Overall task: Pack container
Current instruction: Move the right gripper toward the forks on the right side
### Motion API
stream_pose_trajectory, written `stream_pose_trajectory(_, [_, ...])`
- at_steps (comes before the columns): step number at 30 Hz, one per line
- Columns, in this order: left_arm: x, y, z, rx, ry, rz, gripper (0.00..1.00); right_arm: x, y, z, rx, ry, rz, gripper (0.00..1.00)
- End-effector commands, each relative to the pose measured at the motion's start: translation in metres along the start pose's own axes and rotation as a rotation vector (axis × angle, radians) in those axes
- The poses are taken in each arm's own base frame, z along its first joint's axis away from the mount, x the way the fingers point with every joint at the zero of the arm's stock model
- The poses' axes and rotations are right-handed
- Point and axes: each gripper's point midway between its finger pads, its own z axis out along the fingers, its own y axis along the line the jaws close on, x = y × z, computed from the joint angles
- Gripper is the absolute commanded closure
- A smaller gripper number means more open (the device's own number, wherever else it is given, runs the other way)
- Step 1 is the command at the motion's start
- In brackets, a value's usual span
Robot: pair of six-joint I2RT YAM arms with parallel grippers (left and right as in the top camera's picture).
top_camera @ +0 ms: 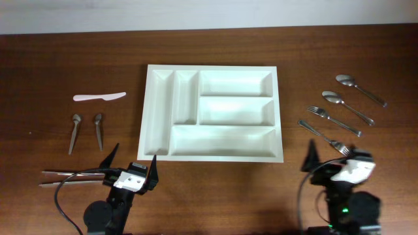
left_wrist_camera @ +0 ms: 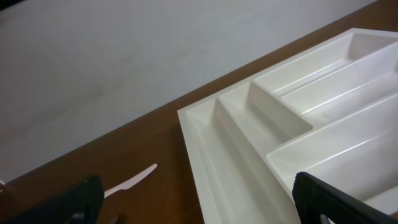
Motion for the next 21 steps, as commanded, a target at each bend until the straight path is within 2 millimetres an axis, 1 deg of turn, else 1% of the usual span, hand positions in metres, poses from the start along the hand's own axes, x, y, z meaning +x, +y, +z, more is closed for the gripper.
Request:
stream_pose_trajectory(1, [0.003,0.0,0.0,-0.005,0.004,-0.014,0.01,-0.044,-0.04,-0.017,0.281,0.114,0.013,0.01])
stream_pose_trajectory(2, [0.003,0.0,0.0,-0.005,0.004,-0.014,0.01,-0.048,-0.03,-0.016,0.234,0.179,0.002,0.01])
stream_pose_trajectory(3, [0.003,0.0,0.0,-0.005,0.004,-0.014,0.01,-0.051,-0.014,-0.015,0.148,0.242,0.002,0.01])
stream_pose_trajectory(5, [0.003,0.0,0.0,-0.005,0.004,-0.014,0.01,-0.051,0.036,-0.02,-0.116,0.397,0.031,0.01])
stream_pose_trajectory(6, [0.003,0.0,0.0,-0.005,0.004,-0.014,0.01,-0.048,0.051,-0.025,-0.198,0.468,0.047,0.01])
stream_pose_trajectory(7, [0.003,0.0,0.0,-0.005,0.004,-0.014,0.01,-0.044,0.062,-0.03,-0.256,0.537,0.062,0.01])
stream_pose_trajectory(8, [0.003,0.0,0.0,-0.005,0.004,-0.014,0.01,-0.036,0.066,-0.029,-0.272,0.622,0.071,0.01])
stream_pose_trajectory(10, [0.003,0.0,0.0,-0.005,0.004,-0.014,0.01,-0.031,0.065,-0.017,-0.251,0.654,0.067,0.01])
stream_pose_trajectory(11, [0.003,0.0,0.0,-0.005,0.004,-0.014,0.01,-0.032,0.063,-0.004,-0.224,0.647,0.059,0.01])
stream_pose_trajectory(13, [0.003,0.0,0.0,-0.005,0.004,-0.014,0.01,-0.039,0.058,0.019,-0.172,0.614,0.066,0.01])
stream_pose_trajectory(14, [0.003,0.0,0.0,-0.005,0.004,-0.014,0.01,-0.042,0.05,0.029,-0.092,0.607,0.131,0.01])
stream_pose_trajectory(15, [0.003,0.0,0.0,-0.005,0.004,-0.014,0.01,-0.042,0.031,0.039,0.073,0.612,0.275,0.01])
stream_pose_trajectory(16, [0.003,0.0,0.0,-0.005,0.004,-0.014,0.01,-0.04,0.019,0.042,0.176,0.618,0.364,0.01])
stream_pose_trajectory(18, [0.003,0.0,0.0,-0.005,0.004,-0.014,0.01,-0.027,-0.011,0.039,0.445,0.65,0.571,0.01])
stream_pose_trajectory(20, [0.003,0.0,0.0,-0.005,0.004,-0.014,0.01,-0.01,-0.04,0.035,0.696,0.694,0.707,0.01])
stream_pose_trajectory(21, [0.003,0.0,0.0,-0.005,0.004,-0.014,0.01,-0.007,-0.045,0.036,0.73,0.707,0.718,0.01])
